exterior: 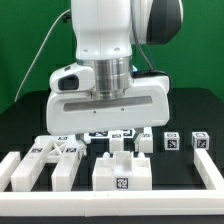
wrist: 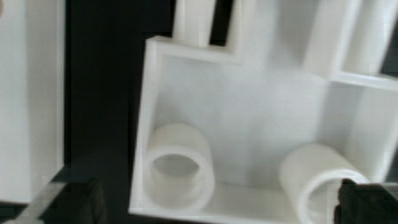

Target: Assemble chair

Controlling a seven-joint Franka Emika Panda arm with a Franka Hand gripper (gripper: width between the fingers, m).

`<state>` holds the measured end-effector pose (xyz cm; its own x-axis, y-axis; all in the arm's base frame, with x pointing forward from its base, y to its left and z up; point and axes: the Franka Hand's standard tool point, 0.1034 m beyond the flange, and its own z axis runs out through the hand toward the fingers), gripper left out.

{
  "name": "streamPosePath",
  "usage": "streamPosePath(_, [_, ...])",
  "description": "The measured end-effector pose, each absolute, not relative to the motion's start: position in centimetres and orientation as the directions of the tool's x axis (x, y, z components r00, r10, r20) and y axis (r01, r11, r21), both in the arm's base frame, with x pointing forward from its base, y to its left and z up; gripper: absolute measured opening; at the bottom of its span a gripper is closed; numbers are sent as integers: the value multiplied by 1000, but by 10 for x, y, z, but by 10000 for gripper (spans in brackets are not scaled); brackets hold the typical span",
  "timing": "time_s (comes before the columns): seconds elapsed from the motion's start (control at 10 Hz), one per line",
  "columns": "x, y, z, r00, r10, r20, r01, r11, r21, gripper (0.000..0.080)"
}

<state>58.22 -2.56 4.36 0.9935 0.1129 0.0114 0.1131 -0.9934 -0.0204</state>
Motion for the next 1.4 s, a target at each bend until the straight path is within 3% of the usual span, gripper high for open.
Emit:
streamPosePath(0.2, [579, -32, 25, 987, 161, 15, 161, -987, -19, 650])
streamPosePath(0.4, [579, -32, 23, 985, 174, 19, 174, -985, -19, 650])
streamPosePath(0.5, [579, -32, 23, 985, 174, 18, 174, -984, -19, 559])
streamPosePath(0.7, [579, -32, 23, 985, 174, 18, 175, -984, -19, 228])
streamPosePath(0.8, [579, -32, 23, 985, 174, 17, 175, -984, -19, 228])
streamPosePath(0.9, [579, -32, 23, 984, 175, 18, 175, -984, -19, 95])
streamPosePath(1.0, [579, -32, 23, 984, 175, 17, 175, -984, -19, 29])
streamPosePath(1.4, [579, -32, 23, 984, 175, 17, 175, -984, -19, 29])
